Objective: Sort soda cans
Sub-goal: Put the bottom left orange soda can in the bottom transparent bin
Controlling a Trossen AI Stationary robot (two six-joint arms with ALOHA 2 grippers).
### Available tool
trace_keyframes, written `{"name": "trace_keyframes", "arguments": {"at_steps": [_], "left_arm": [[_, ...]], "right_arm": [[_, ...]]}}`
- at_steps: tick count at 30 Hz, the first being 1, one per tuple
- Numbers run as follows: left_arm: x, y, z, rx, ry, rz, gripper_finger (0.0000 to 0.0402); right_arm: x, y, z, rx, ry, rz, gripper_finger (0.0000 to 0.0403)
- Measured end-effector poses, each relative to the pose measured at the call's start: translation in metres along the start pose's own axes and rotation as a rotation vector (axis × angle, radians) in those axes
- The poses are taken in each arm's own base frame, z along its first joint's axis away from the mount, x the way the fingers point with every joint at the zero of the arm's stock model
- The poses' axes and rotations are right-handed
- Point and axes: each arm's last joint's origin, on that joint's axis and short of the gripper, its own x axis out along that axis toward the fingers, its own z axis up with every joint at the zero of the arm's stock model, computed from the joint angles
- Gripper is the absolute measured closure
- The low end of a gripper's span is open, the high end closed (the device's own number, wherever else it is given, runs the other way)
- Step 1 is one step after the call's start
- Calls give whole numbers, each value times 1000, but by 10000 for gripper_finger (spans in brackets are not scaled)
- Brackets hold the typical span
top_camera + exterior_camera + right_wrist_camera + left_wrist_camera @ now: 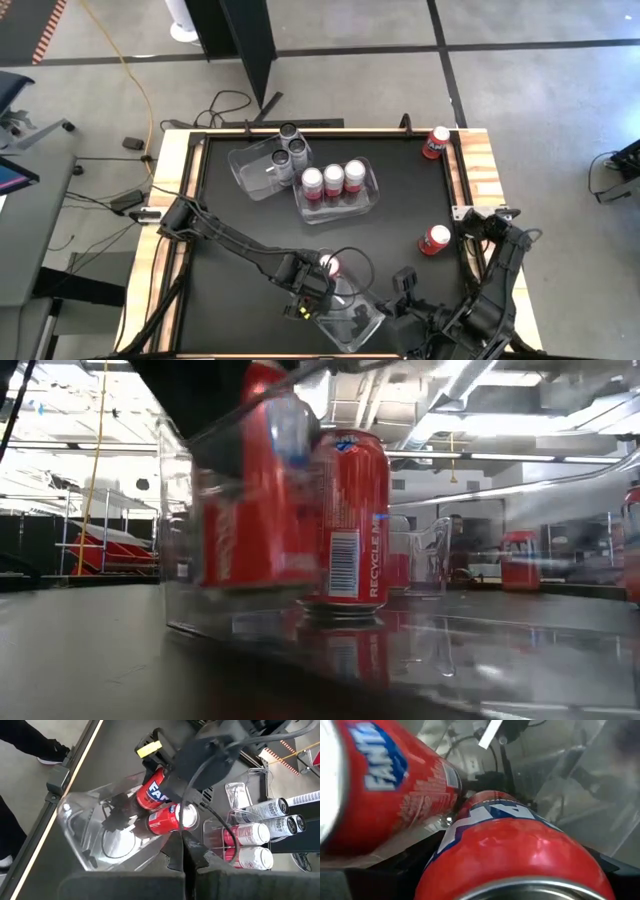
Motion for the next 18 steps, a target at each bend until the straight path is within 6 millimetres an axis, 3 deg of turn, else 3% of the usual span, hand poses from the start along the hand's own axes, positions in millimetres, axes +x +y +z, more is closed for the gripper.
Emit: {"name": "trace_keyframes", "arguments": {"at_steps": [3, 12, 18], "left_arm": [[2, 0, 0, -3, 10, -4, 70], [2, 0, -1, -13, 20, -6, 77], [2, 0, -1, -31, 22, -16, 52]], "right_arm": [[-1, 1, 0, -1, -2, 3, 399], [-1, 1, 0, 5, -2, 3, 399], [-1, 1, 0, 5, -2, 3, 399]]}}
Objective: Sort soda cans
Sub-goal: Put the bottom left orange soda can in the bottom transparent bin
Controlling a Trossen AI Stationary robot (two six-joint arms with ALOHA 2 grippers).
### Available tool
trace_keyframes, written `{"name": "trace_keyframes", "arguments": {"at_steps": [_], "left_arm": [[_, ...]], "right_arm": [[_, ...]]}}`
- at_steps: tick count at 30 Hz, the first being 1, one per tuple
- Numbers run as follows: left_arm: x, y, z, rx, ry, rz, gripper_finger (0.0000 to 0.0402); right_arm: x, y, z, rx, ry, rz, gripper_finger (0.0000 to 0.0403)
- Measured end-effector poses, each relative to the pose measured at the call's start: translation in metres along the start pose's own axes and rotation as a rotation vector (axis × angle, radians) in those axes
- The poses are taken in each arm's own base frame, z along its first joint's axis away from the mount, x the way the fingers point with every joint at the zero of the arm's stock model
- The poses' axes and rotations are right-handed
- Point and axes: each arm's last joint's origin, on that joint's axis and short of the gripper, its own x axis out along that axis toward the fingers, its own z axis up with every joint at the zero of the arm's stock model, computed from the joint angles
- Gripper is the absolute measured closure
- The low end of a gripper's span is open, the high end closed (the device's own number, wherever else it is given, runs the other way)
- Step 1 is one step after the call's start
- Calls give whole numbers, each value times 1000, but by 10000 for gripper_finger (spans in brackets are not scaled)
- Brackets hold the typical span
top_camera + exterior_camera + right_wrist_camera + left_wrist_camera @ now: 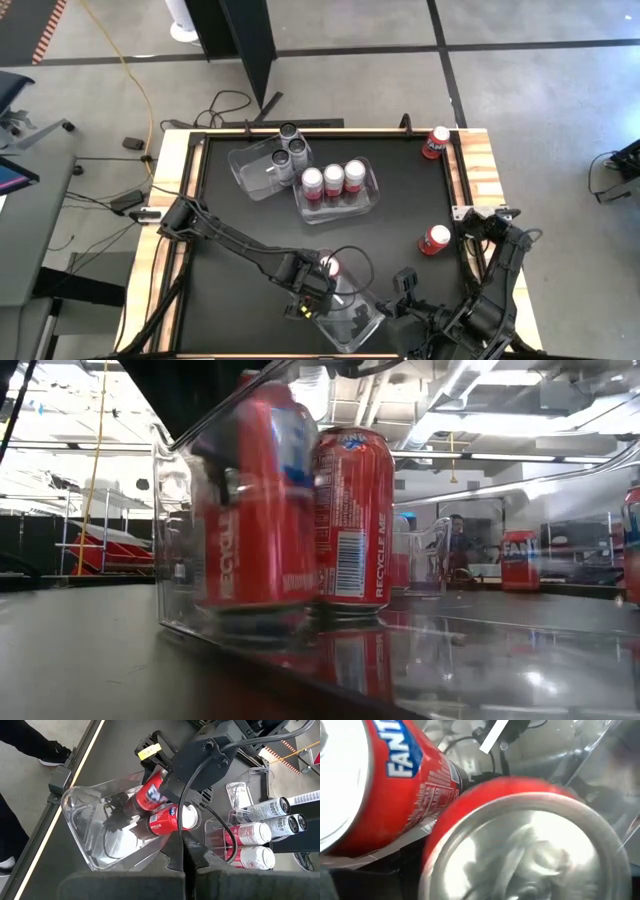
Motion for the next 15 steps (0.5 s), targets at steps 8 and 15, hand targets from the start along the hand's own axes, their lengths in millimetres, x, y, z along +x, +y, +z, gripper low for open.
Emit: {"name": "trace_keyframes", "arguments": {"at_steps": [8, 15], "left_arm": [[-13, 2, 3, -23, 25, 50, 44], [-25, 4, 5, -26, 39, 89, 44]], "right_arm": [[0, 0, 0, 1, 0, 0, 399], [0, 0, 0, 8, 0, 0, 399]]}}
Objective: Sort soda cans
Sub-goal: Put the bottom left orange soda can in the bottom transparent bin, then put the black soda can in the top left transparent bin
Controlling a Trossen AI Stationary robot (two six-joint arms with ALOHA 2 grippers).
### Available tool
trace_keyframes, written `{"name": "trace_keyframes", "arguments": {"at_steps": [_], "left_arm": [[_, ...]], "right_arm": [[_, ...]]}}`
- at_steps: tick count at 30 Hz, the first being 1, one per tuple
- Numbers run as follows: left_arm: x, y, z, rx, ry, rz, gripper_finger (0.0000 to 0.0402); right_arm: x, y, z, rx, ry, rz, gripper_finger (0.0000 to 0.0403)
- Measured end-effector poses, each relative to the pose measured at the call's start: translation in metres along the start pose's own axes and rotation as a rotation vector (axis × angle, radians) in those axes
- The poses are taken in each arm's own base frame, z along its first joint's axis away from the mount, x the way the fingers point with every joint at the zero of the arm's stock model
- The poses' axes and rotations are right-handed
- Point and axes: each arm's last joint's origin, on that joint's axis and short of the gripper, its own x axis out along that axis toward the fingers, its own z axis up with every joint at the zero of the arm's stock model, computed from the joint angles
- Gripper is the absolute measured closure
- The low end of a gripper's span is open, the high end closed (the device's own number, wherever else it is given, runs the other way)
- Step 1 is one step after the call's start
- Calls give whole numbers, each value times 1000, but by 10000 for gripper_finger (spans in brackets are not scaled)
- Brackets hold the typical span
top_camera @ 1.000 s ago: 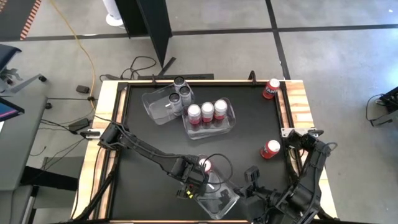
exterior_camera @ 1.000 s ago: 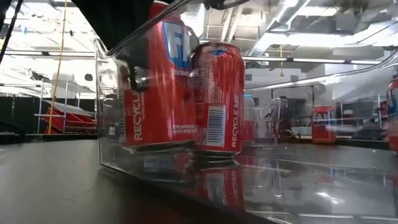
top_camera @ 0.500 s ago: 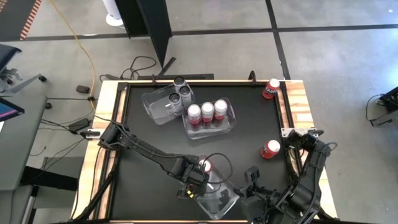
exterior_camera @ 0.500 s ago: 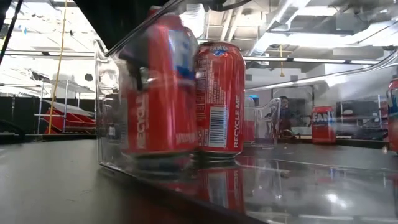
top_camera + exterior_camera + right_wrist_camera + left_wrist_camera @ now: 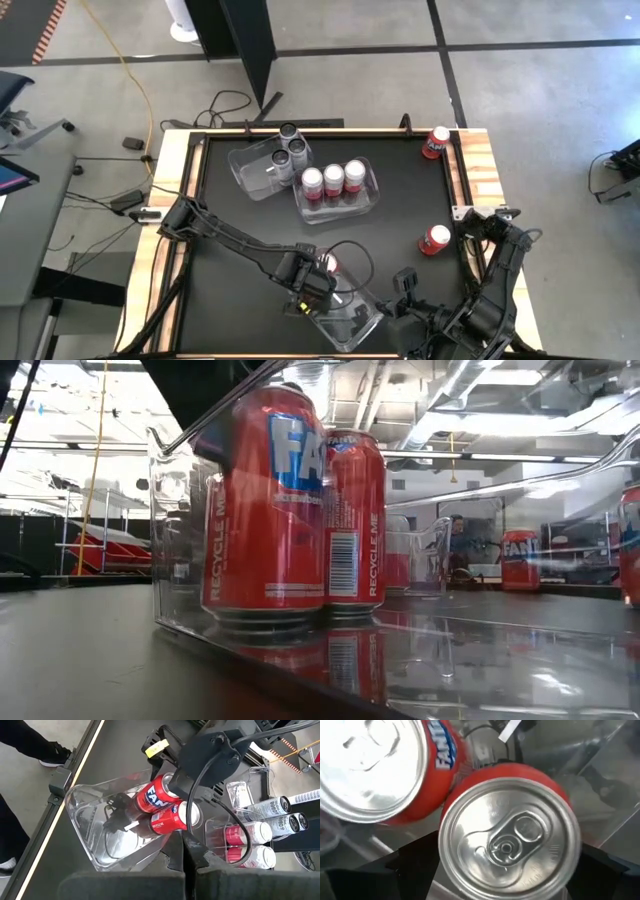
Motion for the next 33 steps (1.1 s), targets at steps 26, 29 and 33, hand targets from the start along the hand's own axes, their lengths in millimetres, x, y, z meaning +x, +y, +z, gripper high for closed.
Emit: {"name": "trace_keyframes", "arguments": {"at_steps": [26, 29, 33], "left_arm": [[-27, -14, -3, -36, 12, 20, 45], [-32, -19, -6, -36, 8, 14, 45], [-43, -24, -10, -35, -15, 12, 45]], "right_arm": [[-1, 2, -1, -4, -1, 6, 399], [-1, 2, -1, -4, -1, 6, 399], [-1, 2, -1, -3, -1, 7, 399]]}}
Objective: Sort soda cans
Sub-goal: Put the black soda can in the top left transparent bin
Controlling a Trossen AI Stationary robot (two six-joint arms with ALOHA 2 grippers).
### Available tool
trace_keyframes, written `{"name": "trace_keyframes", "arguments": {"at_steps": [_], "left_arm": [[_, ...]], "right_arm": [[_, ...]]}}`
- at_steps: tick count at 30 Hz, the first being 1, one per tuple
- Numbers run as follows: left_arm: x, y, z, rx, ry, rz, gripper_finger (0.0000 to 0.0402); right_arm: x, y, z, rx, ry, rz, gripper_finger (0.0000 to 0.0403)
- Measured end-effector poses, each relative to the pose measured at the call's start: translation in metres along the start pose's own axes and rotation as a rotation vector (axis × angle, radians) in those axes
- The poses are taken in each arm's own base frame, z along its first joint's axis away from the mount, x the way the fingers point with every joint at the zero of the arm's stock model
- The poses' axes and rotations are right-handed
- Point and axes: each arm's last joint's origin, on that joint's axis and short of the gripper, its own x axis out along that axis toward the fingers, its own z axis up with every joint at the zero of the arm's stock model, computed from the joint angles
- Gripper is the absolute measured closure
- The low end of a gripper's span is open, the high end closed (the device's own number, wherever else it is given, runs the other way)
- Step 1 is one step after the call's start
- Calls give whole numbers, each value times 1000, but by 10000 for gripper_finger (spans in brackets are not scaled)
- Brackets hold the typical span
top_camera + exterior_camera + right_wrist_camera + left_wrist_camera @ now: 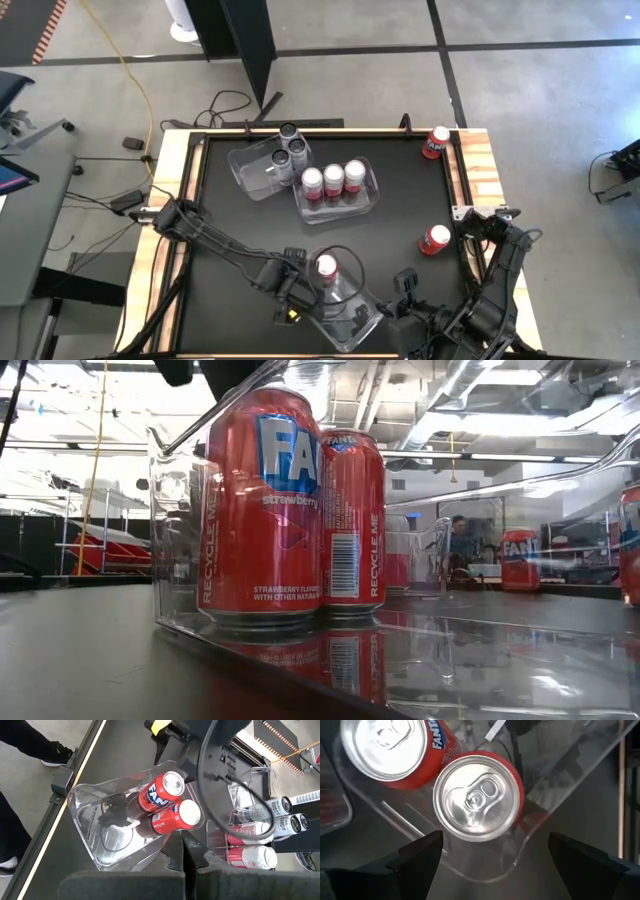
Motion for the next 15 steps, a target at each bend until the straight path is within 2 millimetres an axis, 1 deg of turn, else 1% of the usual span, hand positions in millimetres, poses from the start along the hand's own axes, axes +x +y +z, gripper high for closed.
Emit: {"name": "trace_keyframes", "arguments": {"at_steps": [5, 8, 11, 15], "left_arm": [[-23, -6, -7, 6, -75, 46, 45], [-42, -8, -14, 14, -144, 98, 48], [-59, -11, -20, 23, -214, 159, 58], [-76, -14, -28, 33, -282, 211, 75]], "right_arm": [[0, 0, 0, 26, 0, 0, 399], [0, 1, 0, 48, 6, 14, 399], [-2, 3, -1, 87, 10, 33, 399], [-6, 9, -3, 179, 45, 114, 399]]}}
